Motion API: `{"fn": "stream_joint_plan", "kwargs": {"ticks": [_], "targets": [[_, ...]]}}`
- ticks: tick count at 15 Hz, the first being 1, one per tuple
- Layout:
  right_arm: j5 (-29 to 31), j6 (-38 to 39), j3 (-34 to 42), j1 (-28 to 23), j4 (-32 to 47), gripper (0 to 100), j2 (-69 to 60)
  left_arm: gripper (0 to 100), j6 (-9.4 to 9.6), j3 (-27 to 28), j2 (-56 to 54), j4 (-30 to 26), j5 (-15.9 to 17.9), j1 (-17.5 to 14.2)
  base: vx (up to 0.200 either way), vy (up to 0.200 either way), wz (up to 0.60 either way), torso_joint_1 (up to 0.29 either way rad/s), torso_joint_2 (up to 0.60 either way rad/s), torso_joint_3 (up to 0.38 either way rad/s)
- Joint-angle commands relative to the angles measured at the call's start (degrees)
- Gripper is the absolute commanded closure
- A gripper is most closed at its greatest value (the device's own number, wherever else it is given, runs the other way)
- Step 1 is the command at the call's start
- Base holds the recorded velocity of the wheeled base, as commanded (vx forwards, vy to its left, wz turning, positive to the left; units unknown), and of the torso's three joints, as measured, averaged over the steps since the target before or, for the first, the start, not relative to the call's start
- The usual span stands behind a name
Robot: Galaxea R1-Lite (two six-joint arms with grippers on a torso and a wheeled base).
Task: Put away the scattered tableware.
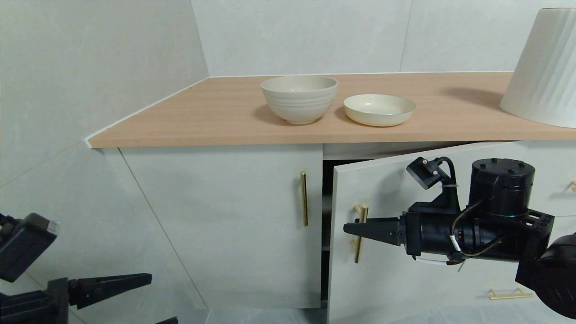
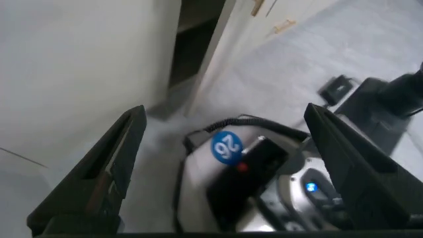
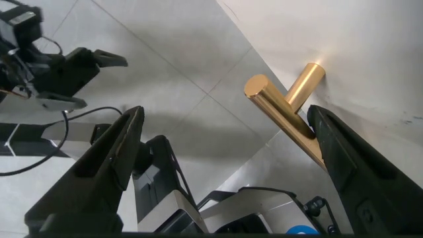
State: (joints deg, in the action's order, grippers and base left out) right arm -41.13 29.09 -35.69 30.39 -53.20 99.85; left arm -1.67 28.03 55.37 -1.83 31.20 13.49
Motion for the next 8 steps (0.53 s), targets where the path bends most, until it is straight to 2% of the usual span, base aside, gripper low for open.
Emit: {"fn": "stream_joint_plan", "kwargs": {"ticks": [1, 4, 5, 6, 8], "targets": [[0.0, 0.01, 0.01, 0.02, 0.03, 0, 0.17, 0, -0.44, 0.01, 3.25, 0.07, 0.01, 0.22, 0.0, 0.0, 0.0, 0.0, 0.0, 0.0], [0.0, 0.01, 0.19, 0.02, 0.03, 0, 0.17, 0, -0.44, -0.08, 4.31, 0.16, 0.01, 0.3, 0.0, 0.0, 0.0, 0.0, 0.0, 0.0], [0.0, 0.01, 0.45, 0.02, -0.06, 0, 0.08, 100, -0.44, -0.08, 4.48, 0.16, 0.01, 0.39, 0.0, 0.0, 0.0, 0.0, 0.0, 0.0], [0.0, 0.01, 0.54, 0.02, -0.06, 0, 0.08, 100, -0.35, 0.19, 5.01, 0.51, 0.01, 0.39, 0.0, 0.0, 0.0, 0.0, 0.0, 0.0], [0.0, 0.01, 0.54, 0.02, -0.24, 0, 0.08, 100, -0.44, 0.01, 6.86, 4.64, 0.09, 1.01, 0.0, 0.0, 0.0, 0.0, 0.0, 0.0]]}}
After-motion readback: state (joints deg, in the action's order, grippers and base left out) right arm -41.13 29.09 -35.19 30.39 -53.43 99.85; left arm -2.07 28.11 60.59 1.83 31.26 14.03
